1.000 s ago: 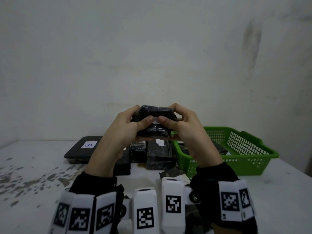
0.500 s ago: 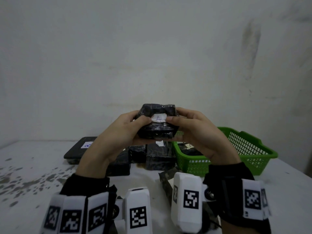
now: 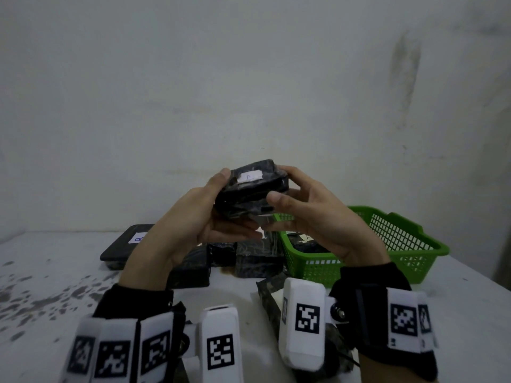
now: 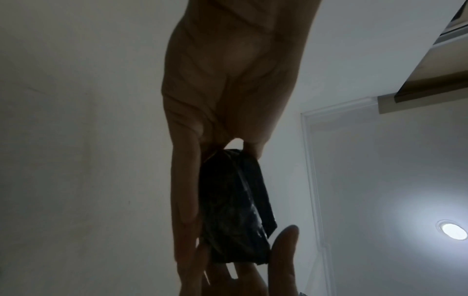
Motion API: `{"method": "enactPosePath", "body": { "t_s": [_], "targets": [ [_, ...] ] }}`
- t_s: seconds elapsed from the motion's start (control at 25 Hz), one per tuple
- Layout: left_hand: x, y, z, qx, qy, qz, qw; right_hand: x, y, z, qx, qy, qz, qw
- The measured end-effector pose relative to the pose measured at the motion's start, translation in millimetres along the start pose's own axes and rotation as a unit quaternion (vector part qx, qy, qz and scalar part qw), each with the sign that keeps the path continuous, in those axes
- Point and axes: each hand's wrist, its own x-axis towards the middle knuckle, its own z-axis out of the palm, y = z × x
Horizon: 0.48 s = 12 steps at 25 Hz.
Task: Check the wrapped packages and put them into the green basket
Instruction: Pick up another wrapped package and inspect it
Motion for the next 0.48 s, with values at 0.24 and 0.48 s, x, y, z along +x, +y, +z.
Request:
{"method": "enactPosePath", "body": {
  "t_s": [0.24,0.48],
  "targets": [
    [1.7,-7.0,-5.5,0.103,-0.029,0.064,0.992,5.1,5.5,-1.8,-0.034,0.03,-0.002,0.999],
    [3.4,-7.2,-6.2,0.097,0.041,0.117,0.988,6.2,6.7,-0.2,-0.048,0.026,-0.021,0.998]
  ]
}}
